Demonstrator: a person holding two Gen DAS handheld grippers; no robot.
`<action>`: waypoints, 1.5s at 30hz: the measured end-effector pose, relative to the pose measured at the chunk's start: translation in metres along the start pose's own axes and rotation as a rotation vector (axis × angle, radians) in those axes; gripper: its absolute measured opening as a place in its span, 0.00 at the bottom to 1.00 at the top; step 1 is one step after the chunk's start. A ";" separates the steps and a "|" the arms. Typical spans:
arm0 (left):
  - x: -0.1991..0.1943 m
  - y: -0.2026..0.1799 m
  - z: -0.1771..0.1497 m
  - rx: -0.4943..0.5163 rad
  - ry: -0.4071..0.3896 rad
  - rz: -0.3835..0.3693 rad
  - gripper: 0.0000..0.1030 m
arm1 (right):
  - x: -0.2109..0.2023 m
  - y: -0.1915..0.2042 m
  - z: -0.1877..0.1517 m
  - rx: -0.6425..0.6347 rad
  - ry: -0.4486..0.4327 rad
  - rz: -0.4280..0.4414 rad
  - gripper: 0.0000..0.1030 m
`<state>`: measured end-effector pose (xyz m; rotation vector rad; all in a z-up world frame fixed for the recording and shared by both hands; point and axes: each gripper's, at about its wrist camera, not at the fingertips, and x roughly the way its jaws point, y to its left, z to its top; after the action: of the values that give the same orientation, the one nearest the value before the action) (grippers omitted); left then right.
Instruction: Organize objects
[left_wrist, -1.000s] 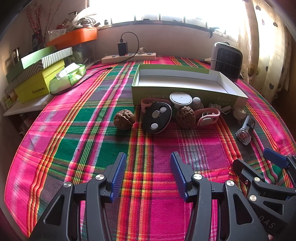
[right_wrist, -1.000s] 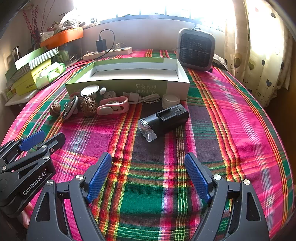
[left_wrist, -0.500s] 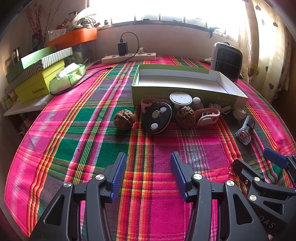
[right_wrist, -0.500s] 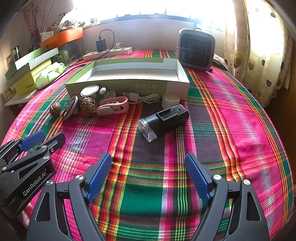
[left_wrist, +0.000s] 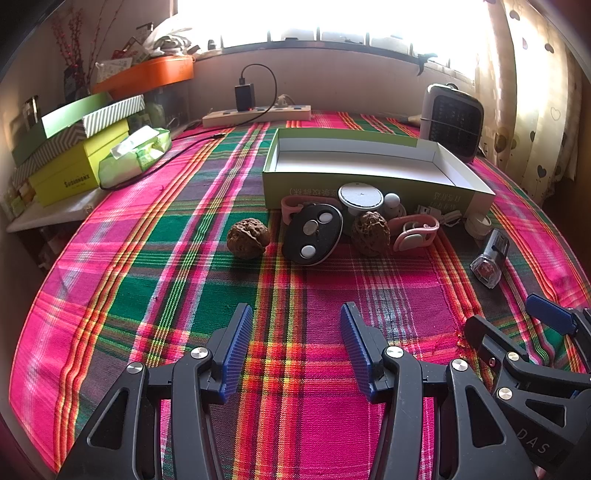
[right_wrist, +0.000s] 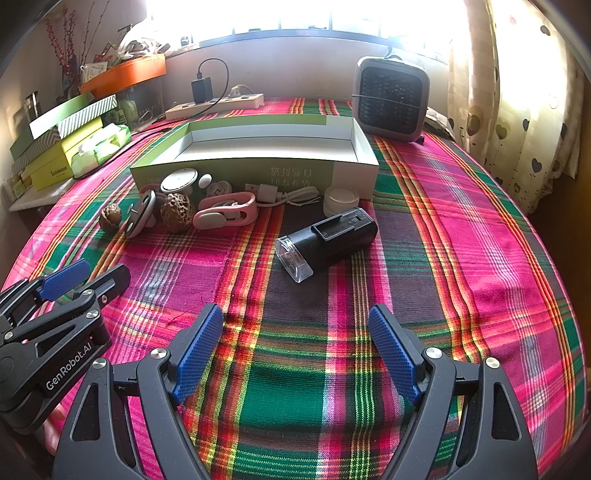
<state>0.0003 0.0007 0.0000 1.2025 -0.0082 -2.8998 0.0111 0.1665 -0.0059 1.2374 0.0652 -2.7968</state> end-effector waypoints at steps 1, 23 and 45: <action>0.000 0.000 0.000 0.000 0.000 0.000 0.47 | 0.000 0.000 0.000 0.000 0.000 0.000 0.79; 0.003 -0.001 0.002 0.006 0.001 -0.004 0.47 | -0.002 -0.002 0.001 0.000 0.001 0.002 0.79; 0.002 0.038 0.015 -0.025 0.042 -0.147 0.47 | 0.004 -0.032 0.031 0.172 -0.014 0.038 0.79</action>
<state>-0.0121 -0.0370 0.0096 1.3125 0.1208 -2.9870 -0.0174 0.1956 0.0125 1.2376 -0.2024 -2.8282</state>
